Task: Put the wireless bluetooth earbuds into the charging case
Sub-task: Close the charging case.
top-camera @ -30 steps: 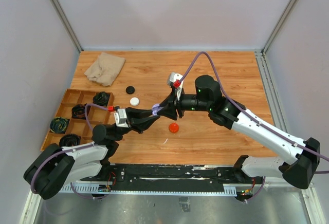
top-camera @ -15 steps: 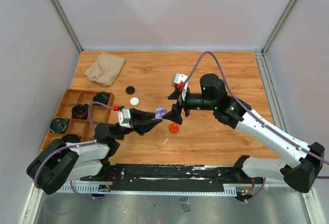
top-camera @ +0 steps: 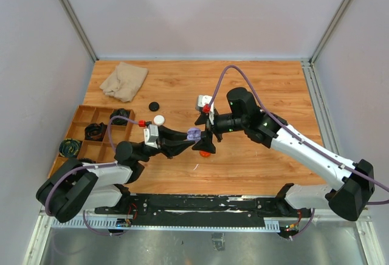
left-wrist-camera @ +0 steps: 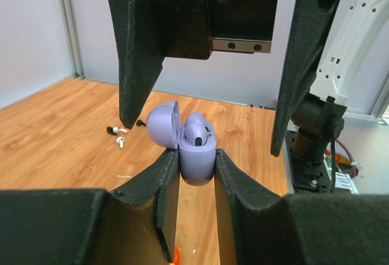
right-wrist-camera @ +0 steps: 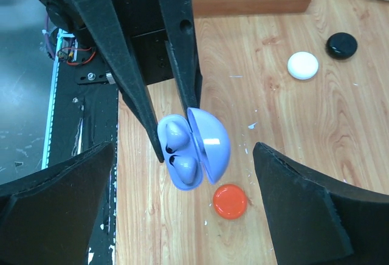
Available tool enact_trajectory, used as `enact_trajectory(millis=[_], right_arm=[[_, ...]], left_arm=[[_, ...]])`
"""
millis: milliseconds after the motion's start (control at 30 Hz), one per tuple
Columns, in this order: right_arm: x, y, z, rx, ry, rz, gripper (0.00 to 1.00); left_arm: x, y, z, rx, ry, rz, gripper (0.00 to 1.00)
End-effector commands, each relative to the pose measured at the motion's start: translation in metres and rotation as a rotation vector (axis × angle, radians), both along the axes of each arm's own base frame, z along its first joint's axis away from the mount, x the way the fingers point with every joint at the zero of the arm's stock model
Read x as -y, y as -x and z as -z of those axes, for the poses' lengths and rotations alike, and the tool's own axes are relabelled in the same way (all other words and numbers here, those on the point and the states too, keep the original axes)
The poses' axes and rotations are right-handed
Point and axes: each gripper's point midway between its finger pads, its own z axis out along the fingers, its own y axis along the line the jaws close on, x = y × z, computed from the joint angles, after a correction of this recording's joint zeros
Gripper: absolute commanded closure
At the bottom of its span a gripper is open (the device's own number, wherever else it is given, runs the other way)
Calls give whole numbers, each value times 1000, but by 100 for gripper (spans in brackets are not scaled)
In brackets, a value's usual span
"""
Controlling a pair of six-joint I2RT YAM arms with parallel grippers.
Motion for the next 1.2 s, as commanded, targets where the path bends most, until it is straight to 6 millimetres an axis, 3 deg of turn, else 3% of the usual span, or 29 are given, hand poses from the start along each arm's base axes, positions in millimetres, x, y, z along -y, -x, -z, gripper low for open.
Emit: enact_trajectory(millis=[0,400,867,1033,1167], right_arm=[[1,5,1,-6,-1,-59,0],[6,17,0,-18,-1,-107,4],[14,26,0,-34,16,-115,6],[21,19,0,-4,30,-51,6],[30,7,2,31,51,49,5]], left_arm=[[-3,5,-35,120,101,3,100],[-2,-20,-13,15,61,-84,100],[-1,-35,10,-91,10,-122,100],[2,-40,26,-194,-43,-129,100],[3,-44,51,-373,-130,-142,100]])
